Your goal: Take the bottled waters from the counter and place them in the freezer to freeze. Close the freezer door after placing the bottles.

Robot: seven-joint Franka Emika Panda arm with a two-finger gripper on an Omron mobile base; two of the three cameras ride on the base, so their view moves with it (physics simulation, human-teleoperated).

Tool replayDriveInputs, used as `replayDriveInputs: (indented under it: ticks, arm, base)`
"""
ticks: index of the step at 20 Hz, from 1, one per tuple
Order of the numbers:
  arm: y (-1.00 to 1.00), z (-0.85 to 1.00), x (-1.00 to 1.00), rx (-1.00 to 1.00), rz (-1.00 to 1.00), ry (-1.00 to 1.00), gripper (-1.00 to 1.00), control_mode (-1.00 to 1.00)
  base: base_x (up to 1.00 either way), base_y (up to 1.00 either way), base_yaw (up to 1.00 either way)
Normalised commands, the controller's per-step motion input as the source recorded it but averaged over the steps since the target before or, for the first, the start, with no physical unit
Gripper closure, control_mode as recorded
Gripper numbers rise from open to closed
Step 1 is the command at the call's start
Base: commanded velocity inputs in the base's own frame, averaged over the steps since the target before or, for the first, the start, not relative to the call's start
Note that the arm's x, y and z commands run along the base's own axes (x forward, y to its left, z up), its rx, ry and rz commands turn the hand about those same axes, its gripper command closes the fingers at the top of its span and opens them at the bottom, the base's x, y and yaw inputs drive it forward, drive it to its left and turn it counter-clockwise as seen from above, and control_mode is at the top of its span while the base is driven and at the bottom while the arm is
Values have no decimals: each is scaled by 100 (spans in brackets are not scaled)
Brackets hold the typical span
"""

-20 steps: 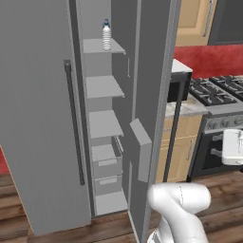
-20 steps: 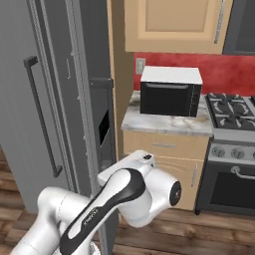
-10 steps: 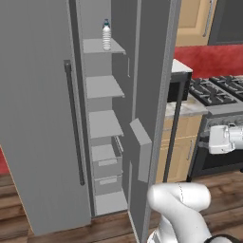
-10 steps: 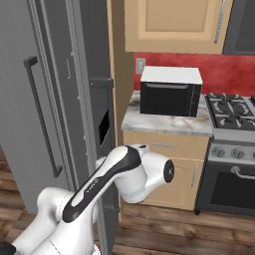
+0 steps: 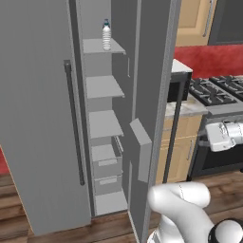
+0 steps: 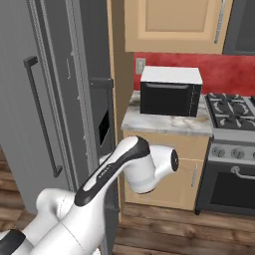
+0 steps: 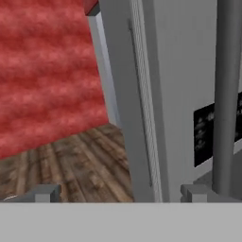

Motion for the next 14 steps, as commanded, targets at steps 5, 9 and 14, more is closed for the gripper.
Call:
replayDriveInputs:
  ticks: [5, 9, 14]
  arm:
    - [5, 0, 16, 0, 15, -7, -100, -100]
    - [19, 0, 19, 0, 13, -6, -100, -100]
    - [24, 0, 13, 0, 9, -3, -100, -100]
  base:
    - [0, 0, 0]
    - [0, 0, 0]
    - [0, 0, 0]
